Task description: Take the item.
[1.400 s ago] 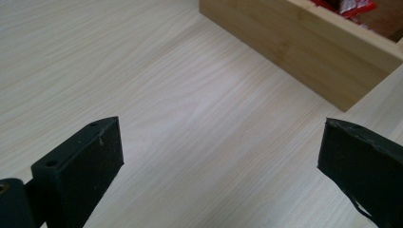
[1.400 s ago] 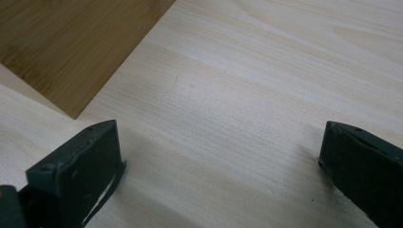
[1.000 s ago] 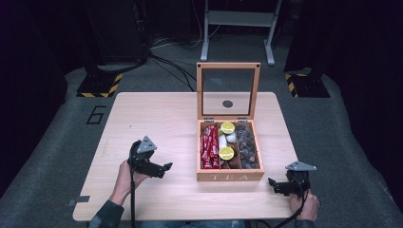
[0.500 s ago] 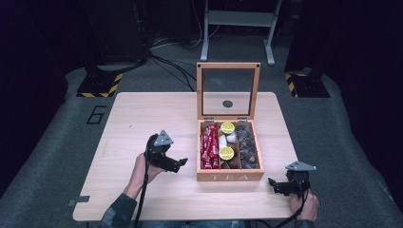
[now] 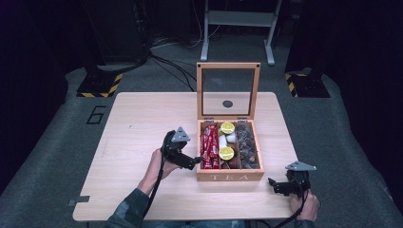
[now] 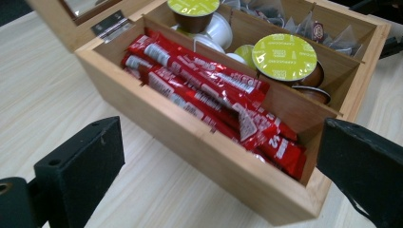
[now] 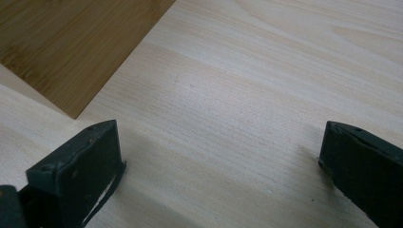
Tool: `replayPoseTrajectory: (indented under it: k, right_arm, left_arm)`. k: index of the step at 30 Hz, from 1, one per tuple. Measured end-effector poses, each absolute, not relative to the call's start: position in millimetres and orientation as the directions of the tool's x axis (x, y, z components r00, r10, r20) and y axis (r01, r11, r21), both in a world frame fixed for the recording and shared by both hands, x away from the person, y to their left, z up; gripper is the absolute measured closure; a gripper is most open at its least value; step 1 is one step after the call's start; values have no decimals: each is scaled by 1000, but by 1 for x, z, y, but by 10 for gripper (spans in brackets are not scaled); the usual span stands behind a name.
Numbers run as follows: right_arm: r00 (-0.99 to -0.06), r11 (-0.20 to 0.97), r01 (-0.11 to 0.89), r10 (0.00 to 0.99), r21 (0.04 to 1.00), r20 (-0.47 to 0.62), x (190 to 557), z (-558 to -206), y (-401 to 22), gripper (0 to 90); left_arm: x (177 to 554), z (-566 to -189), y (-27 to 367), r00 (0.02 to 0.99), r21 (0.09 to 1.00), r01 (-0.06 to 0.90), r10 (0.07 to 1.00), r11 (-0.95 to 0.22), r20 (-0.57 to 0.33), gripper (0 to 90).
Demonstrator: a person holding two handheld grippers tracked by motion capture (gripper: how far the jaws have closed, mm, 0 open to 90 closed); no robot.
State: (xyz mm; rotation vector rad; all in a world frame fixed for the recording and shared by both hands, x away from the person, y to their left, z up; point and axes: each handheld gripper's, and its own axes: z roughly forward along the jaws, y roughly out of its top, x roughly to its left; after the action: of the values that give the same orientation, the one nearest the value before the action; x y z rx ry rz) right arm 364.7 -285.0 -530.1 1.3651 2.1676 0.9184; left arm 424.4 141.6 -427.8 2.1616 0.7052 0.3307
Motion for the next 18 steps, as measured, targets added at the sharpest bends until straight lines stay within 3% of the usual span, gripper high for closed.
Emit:
replayPoseTrajectory:
  k: [18]
  right_arm:
    - [-432,305,628,902,716,-6,364,-530,-285,0]
  left_arm:
    - [437,-430,88,855,763,334,519,-553,2,14]
